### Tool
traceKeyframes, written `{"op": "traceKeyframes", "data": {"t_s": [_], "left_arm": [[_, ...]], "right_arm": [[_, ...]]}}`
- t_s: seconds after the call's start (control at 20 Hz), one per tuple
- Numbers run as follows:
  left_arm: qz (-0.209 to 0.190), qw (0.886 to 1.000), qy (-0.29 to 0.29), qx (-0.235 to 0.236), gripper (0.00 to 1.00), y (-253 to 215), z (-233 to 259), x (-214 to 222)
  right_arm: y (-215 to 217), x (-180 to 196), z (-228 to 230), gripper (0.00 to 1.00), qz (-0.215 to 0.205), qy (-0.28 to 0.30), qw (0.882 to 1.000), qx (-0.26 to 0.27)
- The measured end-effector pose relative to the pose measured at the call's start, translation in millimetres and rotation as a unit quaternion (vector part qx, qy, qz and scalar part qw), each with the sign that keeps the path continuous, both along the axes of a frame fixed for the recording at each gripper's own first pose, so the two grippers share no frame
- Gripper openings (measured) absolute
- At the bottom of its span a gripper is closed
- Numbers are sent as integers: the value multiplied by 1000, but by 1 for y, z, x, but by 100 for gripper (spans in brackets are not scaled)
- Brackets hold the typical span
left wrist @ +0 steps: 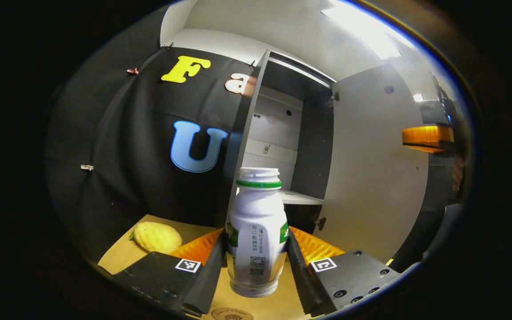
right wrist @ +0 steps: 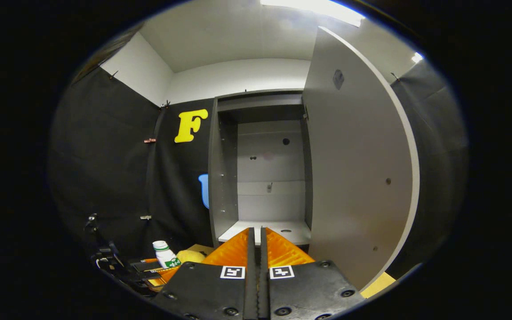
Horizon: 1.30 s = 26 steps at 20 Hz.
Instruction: Open the cabinet door with the right hand, grasp the bottle in the cabinet with the left hand and place it on the coaster, then close the cabinet door with the right hand.
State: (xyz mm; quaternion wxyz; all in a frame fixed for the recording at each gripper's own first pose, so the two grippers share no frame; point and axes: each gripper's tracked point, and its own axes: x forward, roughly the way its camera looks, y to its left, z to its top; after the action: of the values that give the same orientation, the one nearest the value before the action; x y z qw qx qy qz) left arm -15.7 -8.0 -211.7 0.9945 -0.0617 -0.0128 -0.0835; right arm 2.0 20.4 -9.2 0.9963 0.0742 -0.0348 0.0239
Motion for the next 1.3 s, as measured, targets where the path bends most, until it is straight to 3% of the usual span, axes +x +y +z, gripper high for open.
{"op": "traceKeyframes", "data": {"t_s": [0.35, 0.55, 0.85, 1.3], "left_arm": [[32, 999, 11, 35, 75, -4, -95, -25], [59, 998, 28, 24, 75, 10, -134, -26], [87, 995, 28, 40, 75, 22, -169, -26], [87, 993, 32, 67, 75, 14, -200, -25]], "right_arm": [[11, 25, -35, 5, 23, 35, 999, 9], [12, 27, -43, 6, 28, 41, 999, 0], [3, 26, -54, 5, 29, 53, 998, 14], [18, 30, -73, 6, 57, 74, 996, -8]]}}
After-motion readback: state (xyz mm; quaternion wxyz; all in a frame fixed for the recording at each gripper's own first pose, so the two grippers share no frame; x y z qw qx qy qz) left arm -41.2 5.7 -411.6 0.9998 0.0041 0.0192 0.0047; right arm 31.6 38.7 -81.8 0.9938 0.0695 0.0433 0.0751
